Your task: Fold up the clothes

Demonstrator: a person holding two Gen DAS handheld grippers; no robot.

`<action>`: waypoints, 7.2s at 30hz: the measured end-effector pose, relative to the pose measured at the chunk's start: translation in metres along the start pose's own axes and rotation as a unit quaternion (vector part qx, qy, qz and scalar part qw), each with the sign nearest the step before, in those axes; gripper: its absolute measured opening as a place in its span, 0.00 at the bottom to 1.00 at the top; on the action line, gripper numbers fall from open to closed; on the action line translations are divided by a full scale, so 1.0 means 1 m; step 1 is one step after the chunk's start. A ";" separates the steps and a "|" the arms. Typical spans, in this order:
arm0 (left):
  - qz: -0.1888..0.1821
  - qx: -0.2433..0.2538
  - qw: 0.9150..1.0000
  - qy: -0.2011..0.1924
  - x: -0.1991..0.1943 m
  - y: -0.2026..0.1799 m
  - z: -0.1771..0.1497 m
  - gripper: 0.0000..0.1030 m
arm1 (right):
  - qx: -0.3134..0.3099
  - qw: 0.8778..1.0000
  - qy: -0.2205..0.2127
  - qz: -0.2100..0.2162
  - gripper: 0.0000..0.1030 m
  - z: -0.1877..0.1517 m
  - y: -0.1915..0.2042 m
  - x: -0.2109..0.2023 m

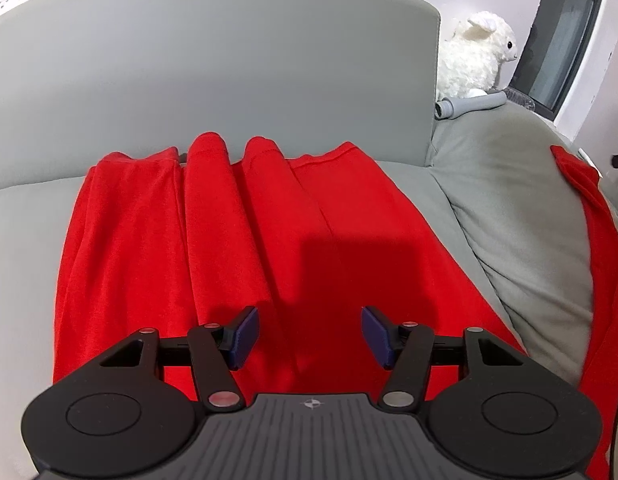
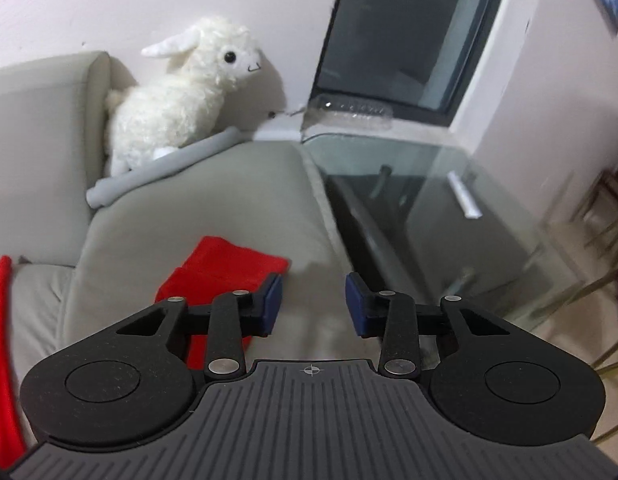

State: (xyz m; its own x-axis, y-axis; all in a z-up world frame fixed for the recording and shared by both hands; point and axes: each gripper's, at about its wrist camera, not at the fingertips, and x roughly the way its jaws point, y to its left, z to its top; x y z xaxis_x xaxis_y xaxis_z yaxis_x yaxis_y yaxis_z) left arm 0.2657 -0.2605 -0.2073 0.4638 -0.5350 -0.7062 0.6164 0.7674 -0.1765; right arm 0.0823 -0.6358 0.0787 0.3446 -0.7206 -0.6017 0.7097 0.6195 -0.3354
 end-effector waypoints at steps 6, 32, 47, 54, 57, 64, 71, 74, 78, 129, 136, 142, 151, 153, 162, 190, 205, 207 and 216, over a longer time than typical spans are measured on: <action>0.012 -0.004 1.000 -0.020 -0.015 0.004 -0.002 0.54 | 0.010 0.998 0.006 0.057 0.42 -0.013 -0.004 0.043; 0.001 0.019 0.999 -0.033 -0.142 -0.092 -0.023 0.55 | -0.053 0.980 -0.189 -0.002 0.07 0.017 -0.043 -0.187; -0.022 0.047 0.998 0.030 -0.120 -0.106 -0.061 0.55 | -0.087 0.983 -0.136 -0.083 0.08 -0.003 -0.066 -0.140; -0.018 0.046 0.997 0.056 -0.110 -0.106 -0.067 0.55 | -0.081 0.992 -0.011 -0.099 0.50 -0.016 -0.072 -0.017; -0.012 0.046 0.997 0.057 -0.122 -0.100 -0.069 0.55 | -0.056 0.995 -0.020 -0.081 0.66 -0.029 -0.070 -0.027; 0.014 0.054 0.997 0.061 -0.186 -0.089 -0.083 0.57 | -0.013 0.997 0.001 0.081 0.70 -0.080 -0.039 -0.142; 0.083 0.066 0.990 0.098 -0.255 -0.073 -0.119 0.63 | -0.011 0.976 0.046 0.214 0.70 -0.164 0.038 -0.247; 0.078 0.020 0.992 0.100 -0.272 -0.055 -0.137 0.63 | -0.002 0.969 0.070 0.235 0.65 -0.210 0.066 -0.269; 0.075 -0.020 0.993 0.088 -0.277 -0.041 -0.156 0.63 | 0.019 0.963 0.119 0.242 0.28 -0.259 0.085 -0.267; 0.076 -0.137 0.985 0.079 -0.264 -0.007 -0.180 0.62 | 0.079 0.956 0.160 0.234 0.42 -0.329 0.103 -0.235; 0.079 -0.131 0.984 0.087 -0.260 -0.008 -0.180 0.62 | 0.044 0.958 0.132 0.250 0.45 -0.312 0.126 -0.220; 0.079 -0.129 0.984 0.089 -0.259 -0.010 -0.180 0.62 | 0.053 0.958 0.116 0.258 0.34 -0.310 0.134 -0.214; 0.072 -0.131 0.985 0.088 -0.259 -0.012 -0.180 0.62 | 0.068 0.969 0.132 0.197 0.00 -0.305 0.110 -0.251; 0.071 -0.129 0.985 0.089 -0.259 -0.013 -0.180 0.62 | 0.072 0.967 0.179 0.169 0.00 -0.313 0.099 -0.260; 0.070 -0.124 0.986 0.081 -0.264 -0.015 -0.181 0.62 | 0.178 0.957 0.138 0.185 0.38 -0.322 0.066 -0.240; 0.069 -0.125 0.986 0.090 -0.261 -0.015 -0.182 0.62 | 0.046 0.969 0.173 0.170 0.36 -0.317 0.090 -0.271; 0.093 -0.131 0.986 0.041 -0.284 0.005 -0.156 0.63 | -0.033 0.947 0.170 0.270 0.38 -0.321 0.114 -0.301; 0.098 -0.122 0.987 0.024 -0.285 0.014 -0.139 0.63 | -0.034 0.946 0.134 0.292 0.42 -0.309 0.110 -0.309; 0.113 -0.052 0.991 -0.051 -0.220 0.049 -0.039 0.46 | -0.059 0.927 0.015 0.371 0.44 -0.260 0.147 -0.302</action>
State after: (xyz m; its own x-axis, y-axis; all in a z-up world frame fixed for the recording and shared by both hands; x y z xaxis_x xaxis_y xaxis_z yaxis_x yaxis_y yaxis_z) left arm 0.1696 -0.0914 -0.0872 0.6476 -0.3751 -0.6633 0.4238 0.9007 -0.0955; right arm -0.0772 -0.2458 0.0228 0.6917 -0.0745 -0.7183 0.2117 0.9719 0.1031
